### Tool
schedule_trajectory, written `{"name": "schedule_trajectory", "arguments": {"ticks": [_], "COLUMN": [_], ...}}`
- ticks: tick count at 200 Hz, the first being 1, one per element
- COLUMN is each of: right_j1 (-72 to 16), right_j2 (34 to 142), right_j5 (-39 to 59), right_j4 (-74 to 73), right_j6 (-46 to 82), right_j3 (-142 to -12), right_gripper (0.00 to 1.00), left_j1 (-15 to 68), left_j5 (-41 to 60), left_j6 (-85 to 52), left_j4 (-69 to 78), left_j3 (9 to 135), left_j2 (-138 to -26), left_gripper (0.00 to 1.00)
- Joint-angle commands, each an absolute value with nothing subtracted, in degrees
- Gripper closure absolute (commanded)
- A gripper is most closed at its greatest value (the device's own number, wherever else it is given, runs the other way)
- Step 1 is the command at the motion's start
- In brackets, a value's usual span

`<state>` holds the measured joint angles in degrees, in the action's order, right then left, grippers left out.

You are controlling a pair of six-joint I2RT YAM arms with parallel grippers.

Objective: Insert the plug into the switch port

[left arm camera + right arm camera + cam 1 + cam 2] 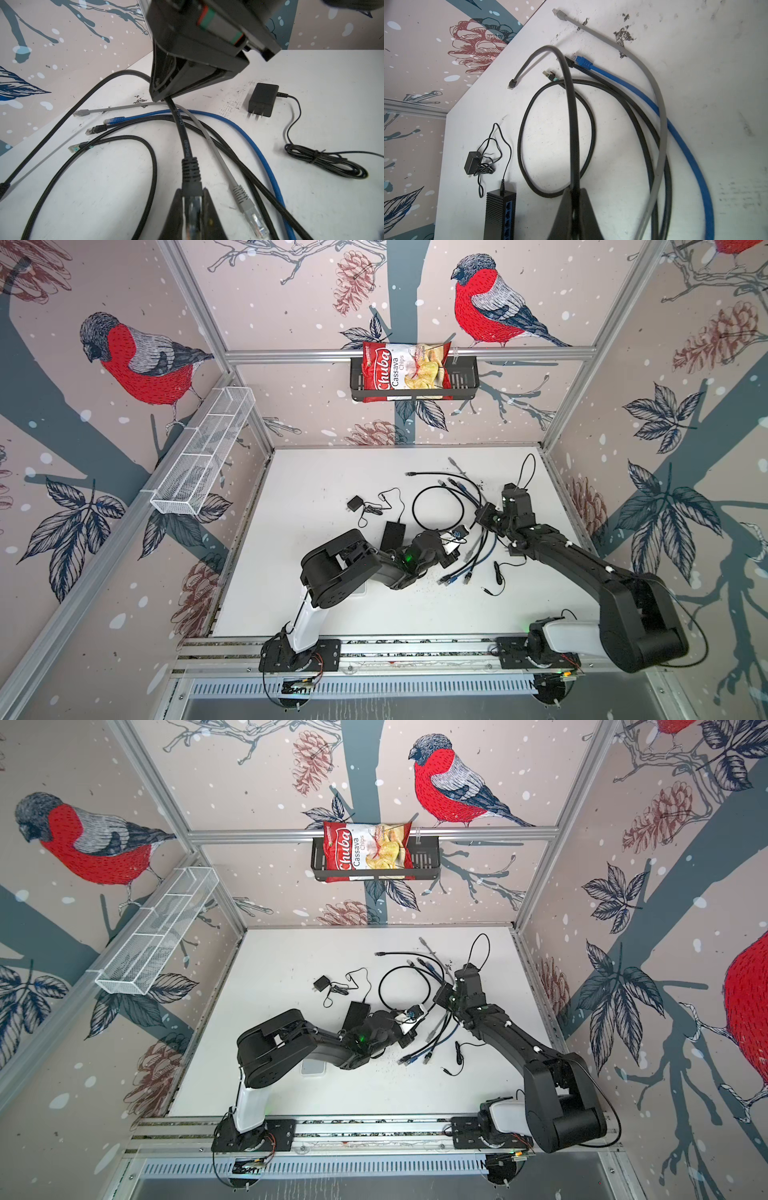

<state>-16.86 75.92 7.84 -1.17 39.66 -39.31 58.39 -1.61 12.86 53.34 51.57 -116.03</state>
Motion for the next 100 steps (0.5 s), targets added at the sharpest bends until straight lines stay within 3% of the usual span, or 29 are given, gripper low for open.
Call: {"name": "schedule_trajectory", "arguments": {"ticks": [1, 41, 66, 100], "right_j1": [-16.8, -16.8, -17.0, -17.3], "right_j2": [75.3, 72.9, 69.0, 64.1], "right_j5": [7.9, 5.4, 5.9, 9.6], "right_j4": [-0.1, 7.4, 6.1, -7.1], "right_j6": [36.1, 24.7, 19.3, 10.8], "right_j3": [-40.0, -43.2, -43.5, -39.0], "right_gripper": [0.83, 0.56, 0.51, 0.44], "left_j1": [58.4, 58.4, 58.2, 56.5], "left_j5": [-1.2, -2.8, -0.3, 5.6], "left_j6": [17.1, 22.3, 25.2, 26.2], "left_j4": [53.7, 56.8, 55.5, 50.9], "left_j3": [50.6, 44.1, 40.5, 37.9], "left_j2": [-115.2, -110.9, -106.6, -100.6], "left_gripper": [0.93, 0.96, 0.97, 0.98]}}
